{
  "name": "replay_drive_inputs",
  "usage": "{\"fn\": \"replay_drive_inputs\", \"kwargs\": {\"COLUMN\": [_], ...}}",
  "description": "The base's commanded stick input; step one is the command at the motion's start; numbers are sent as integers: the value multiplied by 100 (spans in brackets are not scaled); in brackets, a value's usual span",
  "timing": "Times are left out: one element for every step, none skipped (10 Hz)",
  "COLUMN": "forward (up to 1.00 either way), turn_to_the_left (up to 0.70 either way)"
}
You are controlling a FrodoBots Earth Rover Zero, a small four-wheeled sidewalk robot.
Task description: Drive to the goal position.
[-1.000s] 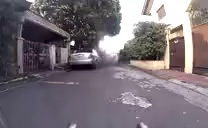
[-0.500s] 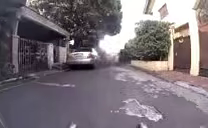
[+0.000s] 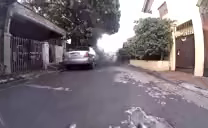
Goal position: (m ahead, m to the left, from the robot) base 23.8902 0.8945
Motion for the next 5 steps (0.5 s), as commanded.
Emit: {"fn": "replay_drive_inputs", "kwargs": {"forward": [70, 70, 70, 70, 70], "turn_to_the_left": [0, 0, 0, 0, 0]}}
